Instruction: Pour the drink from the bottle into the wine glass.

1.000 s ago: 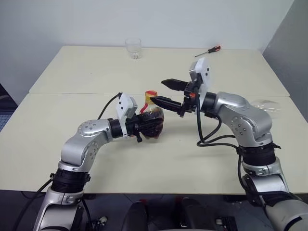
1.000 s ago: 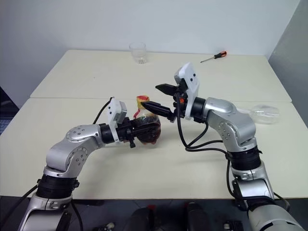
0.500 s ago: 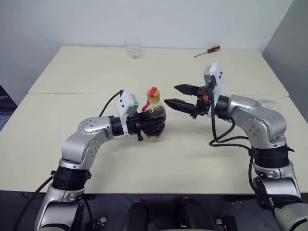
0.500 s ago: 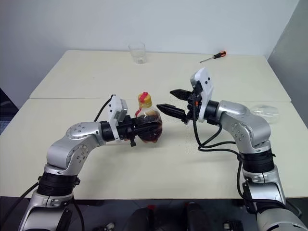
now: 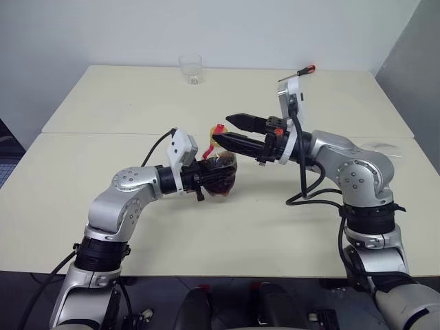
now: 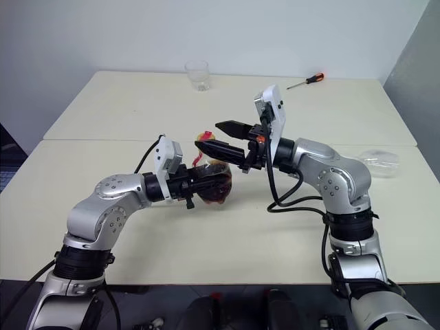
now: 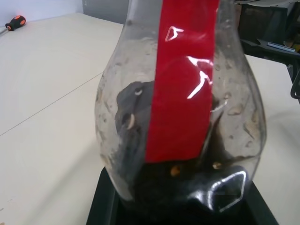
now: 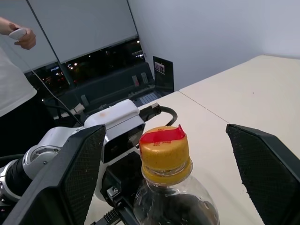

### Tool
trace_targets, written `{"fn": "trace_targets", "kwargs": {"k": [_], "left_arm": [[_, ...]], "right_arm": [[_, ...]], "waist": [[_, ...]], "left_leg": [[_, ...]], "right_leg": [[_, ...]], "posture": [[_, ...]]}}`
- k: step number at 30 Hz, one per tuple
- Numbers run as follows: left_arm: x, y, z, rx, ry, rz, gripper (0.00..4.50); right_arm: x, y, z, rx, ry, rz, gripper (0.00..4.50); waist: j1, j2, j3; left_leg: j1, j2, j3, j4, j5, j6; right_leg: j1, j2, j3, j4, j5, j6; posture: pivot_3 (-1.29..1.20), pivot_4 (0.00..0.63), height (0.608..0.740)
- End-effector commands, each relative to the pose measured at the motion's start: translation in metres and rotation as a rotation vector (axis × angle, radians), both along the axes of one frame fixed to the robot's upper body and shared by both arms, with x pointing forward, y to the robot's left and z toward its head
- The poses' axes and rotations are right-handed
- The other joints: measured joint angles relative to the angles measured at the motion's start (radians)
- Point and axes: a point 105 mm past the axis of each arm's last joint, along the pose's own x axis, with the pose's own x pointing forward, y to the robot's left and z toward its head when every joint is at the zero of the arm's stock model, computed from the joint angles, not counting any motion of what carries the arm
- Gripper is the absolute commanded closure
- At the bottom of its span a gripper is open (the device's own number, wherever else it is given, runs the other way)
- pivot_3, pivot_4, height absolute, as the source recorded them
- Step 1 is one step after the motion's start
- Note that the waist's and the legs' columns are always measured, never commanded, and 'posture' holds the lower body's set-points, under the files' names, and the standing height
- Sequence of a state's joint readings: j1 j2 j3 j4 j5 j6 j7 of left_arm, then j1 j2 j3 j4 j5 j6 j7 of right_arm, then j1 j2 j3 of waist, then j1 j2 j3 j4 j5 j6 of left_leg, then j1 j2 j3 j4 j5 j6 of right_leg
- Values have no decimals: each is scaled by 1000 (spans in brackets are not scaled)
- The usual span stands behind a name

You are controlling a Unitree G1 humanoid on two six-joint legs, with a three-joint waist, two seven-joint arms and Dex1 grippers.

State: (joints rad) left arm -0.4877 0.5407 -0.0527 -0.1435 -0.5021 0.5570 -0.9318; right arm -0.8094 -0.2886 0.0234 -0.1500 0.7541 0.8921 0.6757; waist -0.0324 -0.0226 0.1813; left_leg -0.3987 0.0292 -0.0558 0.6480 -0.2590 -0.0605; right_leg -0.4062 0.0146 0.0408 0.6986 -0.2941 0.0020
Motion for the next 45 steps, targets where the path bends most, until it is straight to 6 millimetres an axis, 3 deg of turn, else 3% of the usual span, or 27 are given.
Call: {"fn": "trace_targets", "kwargs": {"k": [1, 11, 14, 22, 32, 45], "left_arm": [[-1, -2, 16, -22, -75, -17, 3496], [1, -3, 16, -26, -80, -13, 3496], [1, -4, 17, -27, -82, -13, 3496], [0, -5, 16, -28, -80, -16, 3496], [-1, -6, 15, -28, -84, -22, 3503], [-1, -10, 15, -31, -84, -37, 3511]], "right_arm": [[-3, 5, 14, 16, -67, 18, 118], [-2, 12, 14, 1, -80, 38, 118], [-2, 13, 14, 0, -85, 40, 706], [-2, 15, 16, 4, -103, 50, 3323], [-2, 13, 32, 45, -116, 39, 3343], [5, -11, 60, 52, -169, 24, 3343]], "waist": [[0, 0, 0], [0, 0, 0], [0, 0, 0], [0, 0, 0], [0, 0, 0], [0, 0, 0]], "left_leg": [[0, 0, 0, 0, 0, 0], [0, 0, 0, 0, 0, 0], [0, 0, 0, 0, 0, 0], [0, 0, 0, 0, 0, 0], [0, 0, 0, 0, 0, 0], [0, 0, 0, 0, 0, 0]], "right_leg": [[0, 0, 0, 0, 0, 0], [0, 0, 0, 0, 0, 0], [0, 0, 0, 0, 0, 0], [0, 0, 0, 0, 0, 0], [0, 0, 0, 0, 0, 0], [0, -1, 0, 0, 0, 0]], "posture": [[0, 150, 740], [0, 150, 740], [0, 150, 740], [0, 150, 740], [0, 150, 740], [0, 150, 740]]}}
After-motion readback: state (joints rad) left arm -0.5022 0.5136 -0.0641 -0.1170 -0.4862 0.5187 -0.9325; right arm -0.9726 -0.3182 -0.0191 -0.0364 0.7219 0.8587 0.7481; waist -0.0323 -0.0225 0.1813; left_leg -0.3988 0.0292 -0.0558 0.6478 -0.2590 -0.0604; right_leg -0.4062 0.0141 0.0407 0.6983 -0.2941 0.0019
